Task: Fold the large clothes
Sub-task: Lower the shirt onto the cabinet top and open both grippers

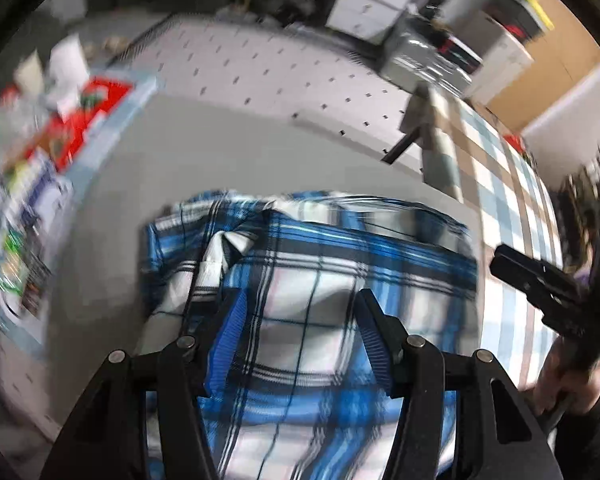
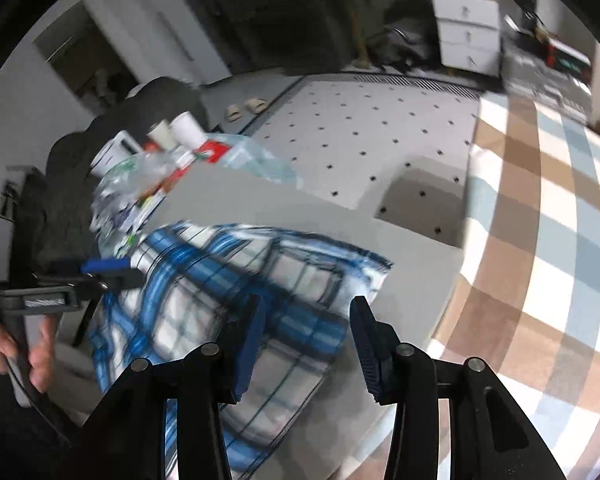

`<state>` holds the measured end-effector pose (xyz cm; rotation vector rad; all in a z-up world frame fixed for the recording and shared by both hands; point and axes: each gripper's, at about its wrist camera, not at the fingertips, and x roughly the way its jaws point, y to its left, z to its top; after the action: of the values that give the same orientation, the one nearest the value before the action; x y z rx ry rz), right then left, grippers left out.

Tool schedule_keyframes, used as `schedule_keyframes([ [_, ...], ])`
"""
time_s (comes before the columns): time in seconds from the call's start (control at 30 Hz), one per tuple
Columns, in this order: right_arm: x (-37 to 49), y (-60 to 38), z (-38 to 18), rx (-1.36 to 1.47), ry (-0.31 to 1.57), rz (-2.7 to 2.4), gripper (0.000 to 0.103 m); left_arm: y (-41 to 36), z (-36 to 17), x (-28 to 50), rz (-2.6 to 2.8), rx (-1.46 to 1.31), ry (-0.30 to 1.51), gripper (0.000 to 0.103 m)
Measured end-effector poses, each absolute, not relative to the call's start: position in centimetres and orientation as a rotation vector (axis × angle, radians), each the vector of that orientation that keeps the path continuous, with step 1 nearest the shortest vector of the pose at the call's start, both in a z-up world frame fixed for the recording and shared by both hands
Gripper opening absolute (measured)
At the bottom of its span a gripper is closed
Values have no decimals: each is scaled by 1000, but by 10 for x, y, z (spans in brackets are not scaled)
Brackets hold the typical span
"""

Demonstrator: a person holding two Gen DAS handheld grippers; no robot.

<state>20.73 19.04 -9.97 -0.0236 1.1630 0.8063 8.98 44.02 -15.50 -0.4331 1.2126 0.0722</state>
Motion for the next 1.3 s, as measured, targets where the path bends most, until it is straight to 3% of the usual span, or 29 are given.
schedule_keyframes([
  [0.23, 223, 208, -135, 124, 1325, 854, 46, 454, -167, 87, 38, -487, 1167, 51],
  [0.37, 217, 204, -126, 96, 1320, 895, 48, 464, -154, 85, 3, -518, 1165, 48],
  [0.47, 207, 190, -96, 53, 1224, 895, 47, 455, -115, 64, 43, -510, 1138, 44],
  [0.63, 142, 213, -59, -231, 1124, 1120, 47, 449, -104, 25, 80, -384, 1125, 44],
  [0.8, 94, 250, -110, -550, 1161, 1035, 47, 441, -146, 14, 115, -317, 1195, 46],
  [0.9, 89, 250, -119, -505, 1093, 1012, 49, 451, -153, 9, 116, -379, 1124, 52],
  [1.0, 86, 242, -118, -464, 1062, 1005, 48, 450, -155, 11, 132, -348, 1086, 65],
  [1.17, 81, 185, -77, -288, 975, 961, 48, 439, -123, -9, 240, -357, 1006, 65],
  [1.3, 58, 112, -28, -91, 849, 980, 63, 379, -65, -59, 287, -206, 801, 65],
])
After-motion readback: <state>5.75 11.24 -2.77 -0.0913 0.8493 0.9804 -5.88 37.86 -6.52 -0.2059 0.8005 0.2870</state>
